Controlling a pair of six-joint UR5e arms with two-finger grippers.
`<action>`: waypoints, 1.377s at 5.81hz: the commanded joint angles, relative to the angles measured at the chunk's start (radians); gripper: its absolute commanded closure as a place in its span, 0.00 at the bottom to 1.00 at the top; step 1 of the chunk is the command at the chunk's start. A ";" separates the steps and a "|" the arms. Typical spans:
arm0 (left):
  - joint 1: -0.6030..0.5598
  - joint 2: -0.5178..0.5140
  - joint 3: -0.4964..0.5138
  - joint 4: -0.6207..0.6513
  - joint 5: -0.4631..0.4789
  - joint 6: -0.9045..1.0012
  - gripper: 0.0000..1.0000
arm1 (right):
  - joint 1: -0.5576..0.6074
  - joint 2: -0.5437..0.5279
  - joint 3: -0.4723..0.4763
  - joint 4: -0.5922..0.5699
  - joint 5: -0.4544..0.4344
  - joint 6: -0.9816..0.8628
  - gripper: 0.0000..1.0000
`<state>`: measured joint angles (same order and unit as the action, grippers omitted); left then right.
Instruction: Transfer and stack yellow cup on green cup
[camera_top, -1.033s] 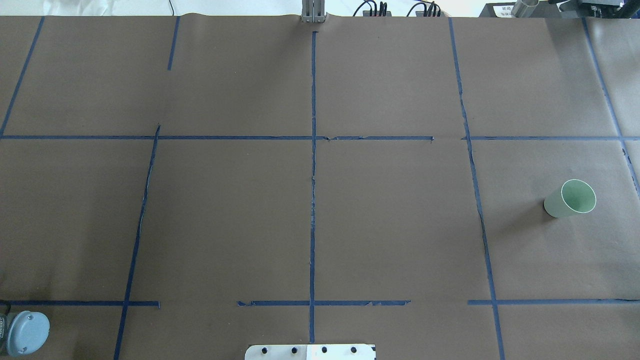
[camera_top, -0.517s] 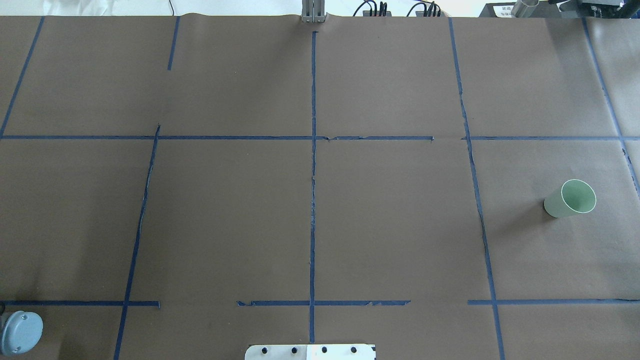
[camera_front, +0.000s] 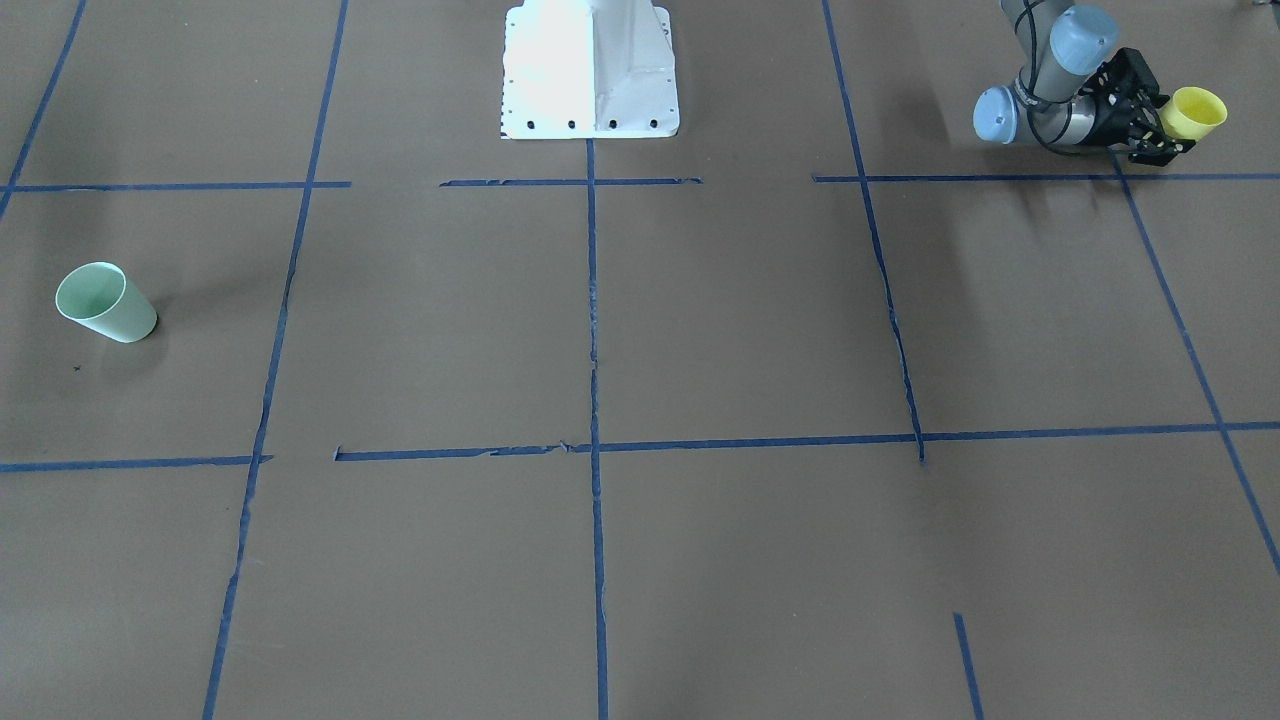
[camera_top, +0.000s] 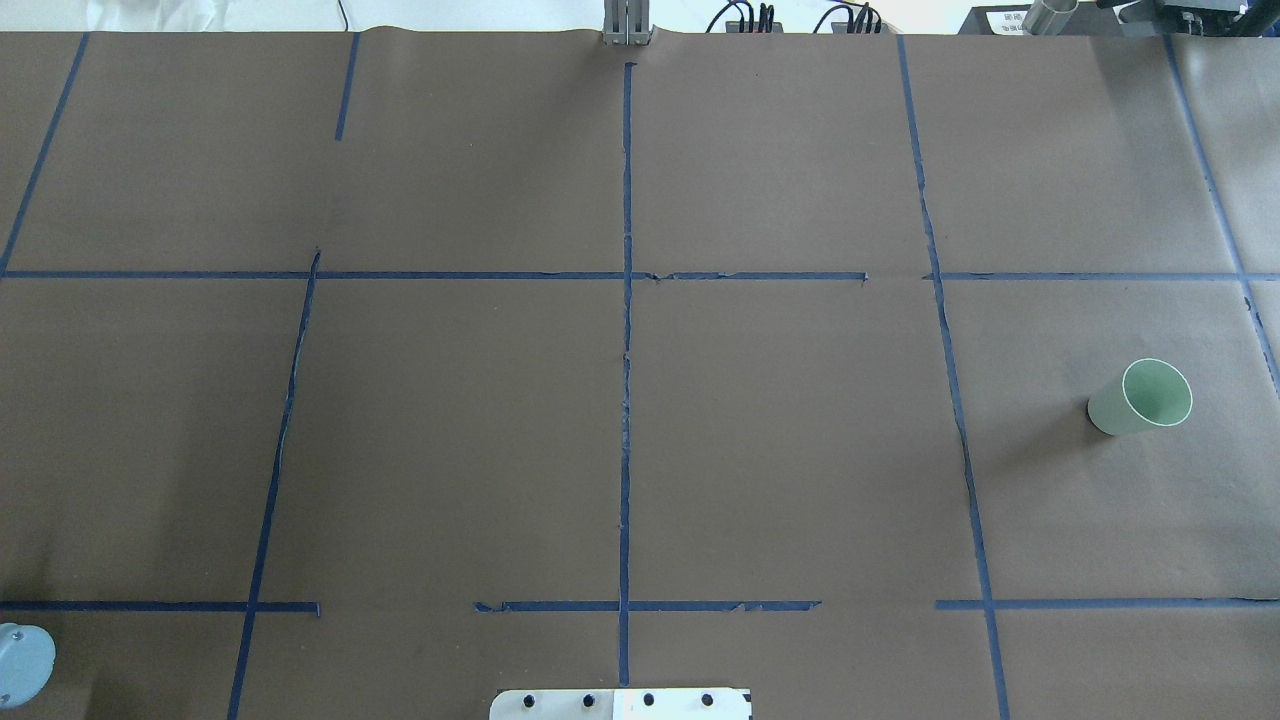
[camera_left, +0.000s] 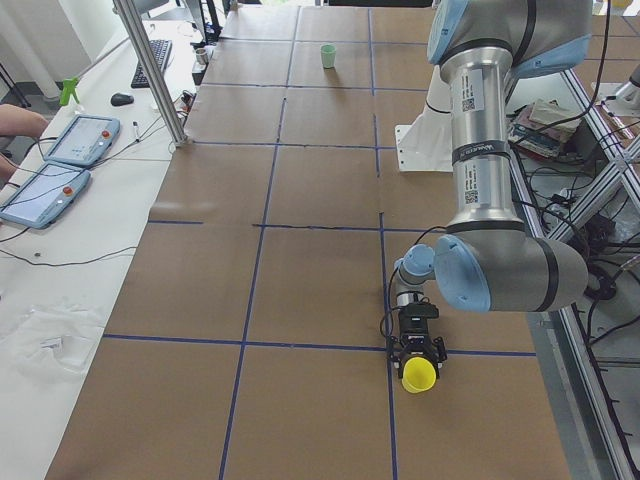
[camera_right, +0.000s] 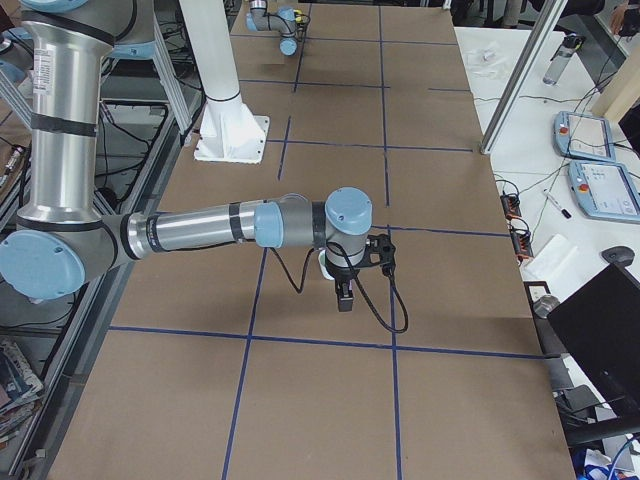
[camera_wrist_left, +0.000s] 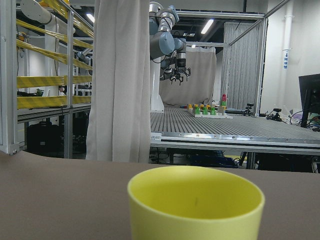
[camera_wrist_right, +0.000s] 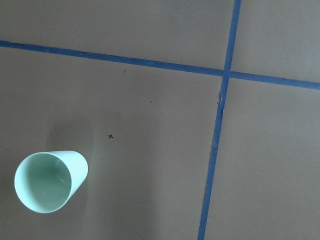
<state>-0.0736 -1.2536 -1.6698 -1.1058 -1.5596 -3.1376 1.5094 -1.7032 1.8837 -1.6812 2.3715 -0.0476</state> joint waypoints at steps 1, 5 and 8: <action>0.000 0.002 0.016 -0.011 0.003 0.001 0.00 | 0.000 0.000 -0.001 0.000 0.000 0.000 0.00; -0.005 0.014 0.085 -0.065 0.006 -0.001 0.24 | 0.000 -0.001 0.017 0.000 0.002 0.002 0.00; -0.053 0.083 0.064 -0.063 0.030 0.061 0.43 | 0.000 -0.001 0.020 0.000 0.008 0.002 0.00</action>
<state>-0.0970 -1.1919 -1.6003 -1.1688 -1.5449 -3.1099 1.5094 -1.7042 1.9034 -1.6812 2.3764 -0.0460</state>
